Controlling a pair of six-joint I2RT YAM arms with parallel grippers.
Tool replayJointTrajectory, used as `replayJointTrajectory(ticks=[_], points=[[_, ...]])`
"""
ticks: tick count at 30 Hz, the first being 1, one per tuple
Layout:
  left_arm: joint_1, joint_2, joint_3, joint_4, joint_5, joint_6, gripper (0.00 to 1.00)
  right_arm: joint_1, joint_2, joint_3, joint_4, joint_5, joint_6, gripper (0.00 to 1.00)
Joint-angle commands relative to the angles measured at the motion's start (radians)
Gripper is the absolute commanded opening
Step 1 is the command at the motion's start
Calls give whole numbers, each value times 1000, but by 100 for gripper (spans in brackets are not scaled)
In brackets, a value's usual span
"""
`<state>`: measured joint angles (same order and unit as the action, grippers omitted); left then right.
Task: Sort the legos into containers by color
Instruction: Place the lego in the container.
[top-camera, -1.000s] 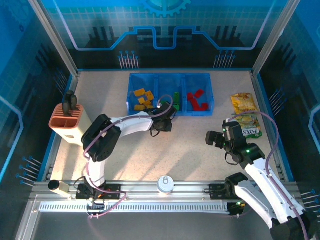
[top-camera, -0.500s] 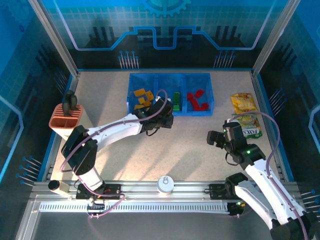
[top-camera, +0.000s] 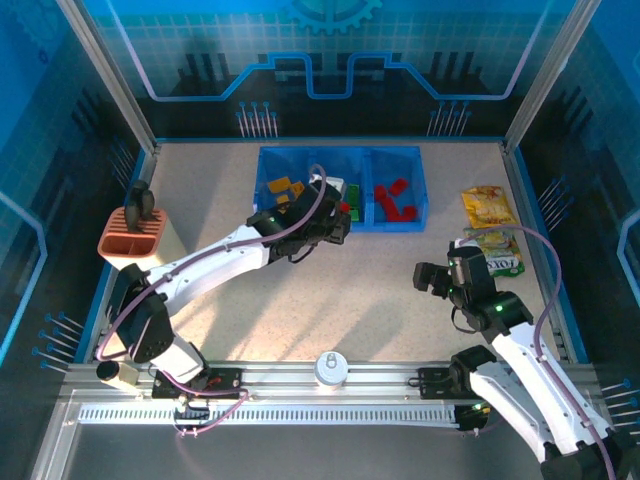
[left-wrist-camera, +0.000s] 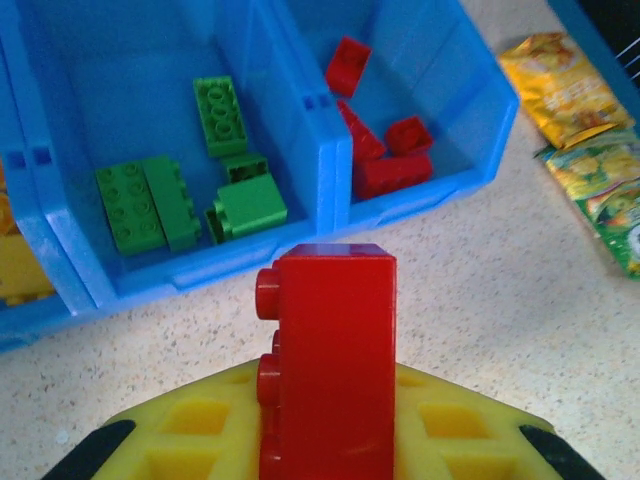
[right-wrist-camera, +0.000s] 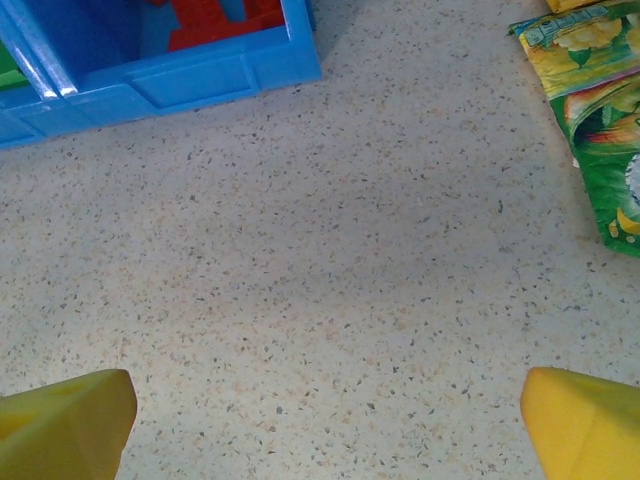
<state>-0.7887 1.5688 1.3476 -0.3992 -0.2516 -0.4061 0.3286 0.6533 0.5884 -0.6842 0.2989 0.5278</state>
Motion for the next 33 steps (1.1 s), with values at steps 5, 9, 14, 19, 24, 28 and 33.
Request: replayJointTrajectory(ticks=[5,9,14,19,24,28,33], points=[[-4,-42,69,-10,-17,59,13,21,-56,-25,53,-106,-54,100],[-6,-44,84,-4,-16,66,13,25,-95,-27,63,-142,-66,100],[-6,-42,100,15,-5,75,13,29,-136,-16,68,-163,-78,100],[-9,-41,114,31,10,78,13,30,-174,-10,79,-191,-91,100],[-9,-38,127,48,16,85,13,32,-206,-4,81,-205,-92,100],[-10,-26,150,56,23,93,13,31,-225,1,84,-215,-101,100],[-11,3,188,59,31,104,12,33,-250,2,94,-234,-113,100]])
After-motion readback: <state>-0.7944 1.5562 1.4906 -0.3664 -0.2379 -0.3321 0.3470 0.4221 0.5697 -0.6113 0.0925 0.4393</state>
